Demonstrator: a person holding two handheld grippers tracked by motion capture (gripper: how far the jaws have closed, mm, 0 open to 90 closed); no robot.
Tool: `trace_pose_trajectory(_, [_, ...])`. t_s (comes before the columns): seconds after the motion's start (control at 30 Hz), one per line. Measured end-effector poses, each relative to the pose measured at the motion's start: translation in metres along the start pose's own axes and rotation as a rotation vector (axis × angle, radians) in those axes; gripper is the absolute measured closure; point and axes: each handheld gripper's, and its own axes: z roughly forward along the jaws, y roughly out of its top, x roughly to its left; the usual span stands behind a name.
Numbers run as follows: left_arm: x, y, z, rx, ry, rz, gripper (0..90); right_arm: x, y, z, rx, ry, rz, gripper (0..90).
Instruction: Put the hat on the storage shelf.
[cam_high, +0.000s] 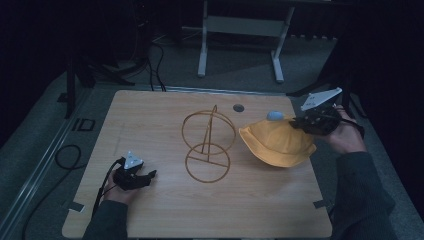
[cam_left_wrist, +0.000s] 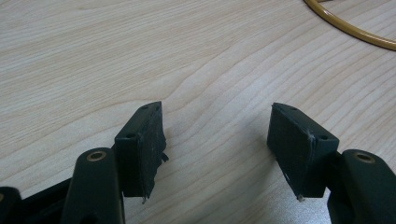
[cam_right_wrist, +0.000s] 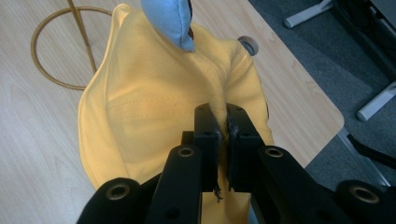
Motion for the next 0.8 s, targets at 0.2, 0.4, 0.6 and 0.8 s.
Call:
trace_pose_trajectory(0.2, [0.0,0.0,0.0,0.001,0.001,0.002,36.6,-0.006,0.007,-0.007,-0.009,-0.007,0.0,84.7])
trace_pose_trajectory(0.4, [0.0,0.0,0.0,0.003,0.0,0.003,36.6,-0.011,0.012,-0.014,-0.015,-0.014,-0.002,84.7])
trace_pose_trajectory(0.6, [0.0,0.0,0.0,0.003,0.0,0.003,36.6,-0.012,0.018,-0.023,-0.03,-0.016,-0.011,84.7])
trace_pose_trajectory(0.8, [0.0,0.0,0.0,0.003,0.0,0.003,36.6,-0.012,0.025,-0.032,-0.052,-0.02,-0.018,84.7])
